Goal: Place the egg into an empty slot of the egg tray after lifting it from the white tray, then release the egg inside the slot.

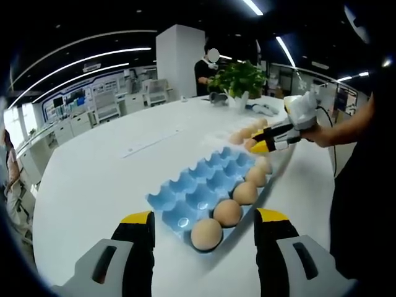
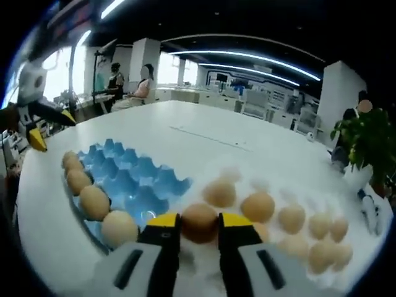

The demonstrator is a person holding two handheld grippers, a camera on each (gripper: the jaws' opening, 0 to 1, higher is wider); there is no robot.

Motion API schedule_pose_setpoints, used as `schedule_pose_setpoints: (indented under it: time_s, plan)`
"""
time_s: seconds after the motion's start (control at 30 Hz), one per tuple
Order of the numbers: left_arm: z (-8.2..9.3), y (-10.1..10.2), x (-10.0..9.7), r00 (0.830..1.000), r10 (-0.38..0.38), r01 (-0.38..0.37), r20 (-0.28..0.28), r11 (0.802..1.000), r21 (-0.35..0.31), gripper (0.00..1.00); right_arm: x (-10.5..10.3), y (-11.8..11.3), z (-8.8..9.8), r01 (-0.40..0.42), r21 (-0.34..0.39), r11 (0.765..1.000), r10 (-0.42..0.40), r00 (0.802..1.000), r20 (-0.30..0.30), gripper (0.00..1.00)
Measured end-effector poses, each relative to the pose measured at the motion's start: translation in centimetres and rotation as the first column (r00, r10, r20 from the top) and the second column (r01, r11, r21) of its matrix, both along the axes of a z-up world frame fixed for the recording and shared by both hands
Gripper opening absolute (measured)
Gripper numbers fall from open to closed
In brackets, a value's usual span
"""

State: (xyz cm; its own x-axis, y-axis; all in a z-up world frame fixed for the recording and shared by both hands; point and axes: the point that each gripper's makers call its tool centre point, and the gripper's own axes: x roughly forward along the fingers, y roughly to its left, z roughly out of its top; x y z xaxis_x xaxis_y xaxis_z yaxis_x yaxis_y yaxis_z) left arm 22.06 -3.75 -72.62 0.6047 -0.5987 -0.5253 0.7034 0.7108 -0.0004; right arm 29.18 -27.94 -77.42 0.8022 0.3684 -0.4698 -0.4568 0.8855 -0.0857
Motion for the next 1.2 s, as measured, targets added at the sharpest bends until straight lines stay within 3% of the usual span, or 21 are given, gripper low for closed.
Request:
schedule_pose_setpoints:
  time_s: [0.1, 0.2, 0.37, 0.87, 1.2]
  plan:
    - [0.1, 0.0, -0.1, 1.0, 0.002, -0.002, 0.002, 1.0, 0.0, 0.65, 0.0, -0.2, 0.8, 0.026, 0.068, 0.997, -0.027, 1.0, 0.009, 0.23]
    - [0.1, 0.1, -0.2, 1.0, 0.008, -0.008, 0.003, 1.0, -0.002, 0.65, 0.2, -0.8, 1.9, 0.034, 0.086, 0.996, -0.037, 0.999, 0.031, 0.23]
    - [-0.1, 0.2, -0.2, 1.0, 0.014, -0.014, 0.0, 1.0, -0.001, 0.65, 0.0, -1.0, 2.0, 0.042, 0.118, 0.992, -0.045, 0.999, 0.019, 0.23]
    - [0.0, 0.2, -0.1, 1.0, 0.007, -0.007, 0.003, 1.0, 0.004, 0.65, -0.1, 0.4, 3.8, -0.002, 0.147, 0.989, -0.006, 0.999, 0.053, 0.23]
    - [0.1, 0.4, -0.2, 1.0, 0.009, -0.009, 0.005, 1.0, 0.003, 0.65, -0.1, 1.4, 3.7, -0.03, 0.152, 0.988, 0.024, 0.999, 0.043, 0.23]
